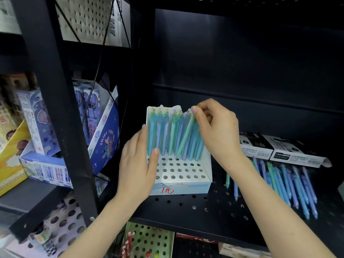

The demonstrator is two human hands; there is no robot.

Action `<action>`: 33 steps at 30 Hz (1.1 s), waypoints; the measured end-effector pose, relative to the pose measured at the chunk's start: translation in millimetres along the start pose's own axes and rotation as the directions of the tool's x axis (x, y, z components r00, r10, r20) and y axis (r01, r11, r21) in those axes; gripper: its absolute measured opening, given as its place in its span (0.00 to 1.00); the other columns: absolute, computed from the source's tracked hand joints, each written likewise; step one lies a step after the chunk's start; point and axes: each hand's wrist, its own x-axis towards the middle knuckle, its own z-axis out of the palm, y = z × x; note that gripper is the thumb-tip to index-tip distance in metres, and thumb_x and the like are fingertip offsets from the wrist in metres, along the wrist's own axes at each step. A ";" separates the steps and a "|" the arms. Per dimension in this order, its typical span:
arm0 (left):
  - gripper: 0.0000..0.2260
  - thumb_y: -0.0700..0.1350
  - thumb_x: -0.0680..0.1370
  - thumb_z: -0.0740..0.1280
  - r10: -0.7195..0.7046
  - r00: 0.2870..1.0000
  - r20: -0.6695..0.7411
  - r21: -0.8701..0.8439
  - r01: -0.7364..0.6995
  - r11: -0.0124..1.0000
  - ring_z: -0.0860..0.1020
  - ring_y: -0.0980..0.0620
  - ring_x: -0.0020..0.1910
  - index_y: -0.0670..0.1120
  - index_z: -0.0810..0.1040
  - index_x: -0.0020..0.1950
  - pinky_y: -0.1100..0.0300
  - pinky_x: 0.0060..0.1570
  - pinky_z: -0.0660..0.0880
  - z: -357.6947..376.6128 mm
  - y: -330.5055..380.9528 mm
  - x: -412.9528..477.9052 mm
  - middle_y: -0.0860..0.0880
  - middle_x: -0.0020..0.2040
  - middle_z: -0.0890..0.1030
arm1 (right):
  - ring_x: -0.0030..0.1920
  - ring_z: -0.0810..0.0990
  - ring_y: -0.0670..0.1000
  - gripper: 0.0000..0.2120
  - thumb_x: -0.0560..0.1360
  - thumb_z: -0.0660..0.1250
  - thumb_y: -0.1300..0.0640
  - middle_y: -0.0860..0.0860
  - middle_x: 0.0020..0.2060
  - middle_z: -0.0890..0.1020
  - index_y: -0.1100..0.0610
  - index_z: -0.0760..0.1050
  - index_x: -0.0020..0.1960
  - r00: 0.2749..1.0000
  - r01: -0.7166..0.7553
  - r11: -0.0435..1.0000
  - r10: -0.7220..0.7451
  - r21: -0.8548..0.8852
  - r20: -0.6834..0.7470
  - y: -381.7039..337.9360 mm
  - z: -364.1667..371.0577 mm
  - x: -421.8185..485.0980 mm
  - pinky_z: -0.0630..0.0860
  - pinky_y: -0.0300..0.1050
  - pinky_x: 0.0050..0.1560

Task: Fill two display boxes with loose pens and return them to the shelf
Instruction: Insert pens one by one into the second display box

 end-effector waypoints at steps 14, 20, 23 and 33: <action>0.27 0.57 0.79 0.48 0.007 1.000 -0.011 -0.007 -0.007 1.000 0.61 0.53 0.69 0.48 0.53 0.76 0.64 0.65 0.54 0.8 -0.7 1.1 0.49 0.73 0.64 | 0.54 0.70 0.50 0.09 0.71 0.70 0.46 0.49 0.54 0.75 0.51 0.80 0.39 0.991 0.055 0.985 -0.073 -0.164 -0.110 7.2 13.0 -4.3 0.61 0.37 0.48; 0.28 0.57 0.78 0.47 0.001 1.000 0.003 -0.023 -0.001 1.000 0.62 0.51 0.70 0.48 0.52 0.77 0.60 0.65 0.56 1.0 -0.1 1.2 0.49 0.73 0.64 | 0.64 0.67 0.57 0.09 0.70 0.67 0.47 0.55 0.64 0.72 0.52 0.79 0.39 0.992 0.129 0.973 -0.127 -0.189 0.024 16.6 26.7 -1.4 0.58 0.45 0.60; 0.27 0.57 0.79 0.48 0.002 1.000 0.008 -0.027 -0.002 1.000 0.64 0.51 0.68 0.48 0.53 0.76 0.61 0.64 0.57 0.1 -1.2 1.4 0.48 0.72 0.65 | 0.66 0.66 0.56 0.08 0.71 0.68 0.47 0.55 0.66 0.70 0.51 0.80 0.42 0.993 0.107 0.979 -0.098 -0.176 0.059 17.0 26.3 -1.5 0.56 0.44 0.62; 0.17 0.45 0.77 0.58 0.177 0.954 -0.241 -0.016 -0.186 0.982 0.72 0.46 0.53 0.36 0.73 0.61 0.67 0.58 0.61 -14.6 16.2 -11.4 0.40 0.55 0.78 | 0.52 0.76 0.48 0.07 0.76 0.65 0.53 0.47 0.50 0.77 0.54 0.79 0.50 0.976 -0.211 0.954 0.197 -0.211 -0.088 78.6 -61.0 -72.1 0.70 0.41 0.48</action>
